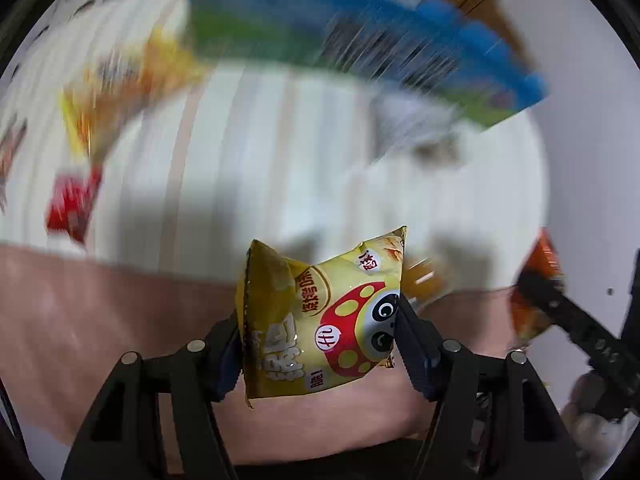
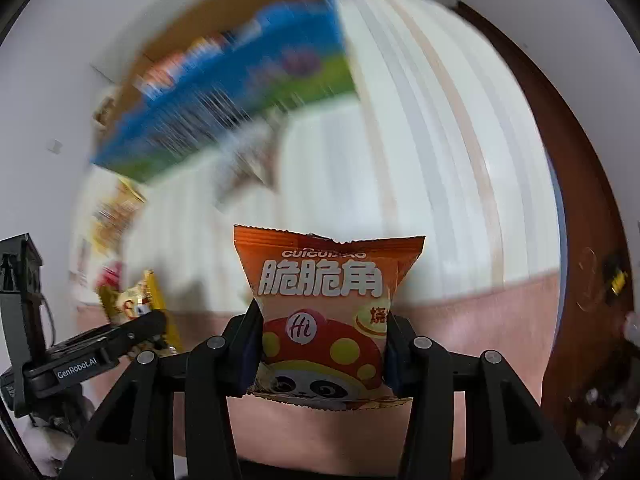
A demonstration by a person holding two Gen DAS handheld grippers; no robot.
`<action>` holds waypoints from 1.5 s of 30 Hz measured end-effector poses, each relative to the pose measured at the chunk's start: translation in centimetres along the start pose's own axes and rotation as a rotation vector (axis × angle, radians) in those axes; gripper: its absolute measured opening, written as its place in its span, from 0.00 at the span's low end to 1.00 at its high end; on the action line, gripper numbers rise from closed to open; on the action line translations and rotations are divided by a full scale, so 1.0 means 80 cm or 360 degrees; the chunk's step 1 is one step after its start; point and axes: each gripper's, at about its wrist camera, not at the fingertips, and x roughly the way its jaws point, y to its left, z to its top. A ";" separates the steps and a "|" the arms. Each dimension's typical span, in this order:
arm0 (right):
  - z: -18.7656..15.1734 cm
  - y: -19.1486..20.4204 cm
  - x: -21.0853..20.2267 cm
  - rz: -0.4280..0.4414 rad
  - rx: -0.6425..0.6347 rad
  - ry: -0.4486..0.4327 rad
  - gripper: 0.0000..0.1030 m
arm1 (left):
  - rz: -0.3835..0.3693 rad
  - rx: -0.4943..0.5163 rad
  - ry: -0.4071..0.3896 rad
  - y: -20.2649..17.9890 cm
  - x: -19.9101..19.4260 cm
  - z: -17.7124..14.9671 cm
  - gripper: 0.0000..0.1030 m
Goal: Organize snacks
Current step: 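Carry both bags into the box and open both tools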
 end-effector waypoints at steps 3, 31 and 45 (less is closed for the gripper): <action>0.042 0.026 -0.037 0.0093 -0.0059 -0.0075 0.49 | -0.0100 0.0060 -0.0099 -0.030 -0.048 0.041 0.62; 0.286 0.092 0.113 -0.0012 -0.0220 0.0195 0.71 | -0.0192 -0.0120 0.0400 -0.026 0.068 0.345 0.68; 0.283 0.104 0.114 -0.0084 -0.0273 0.0257 0.93 | -0.0080 -0.0059 0.0301 -0.018 0.046 0.334 0.97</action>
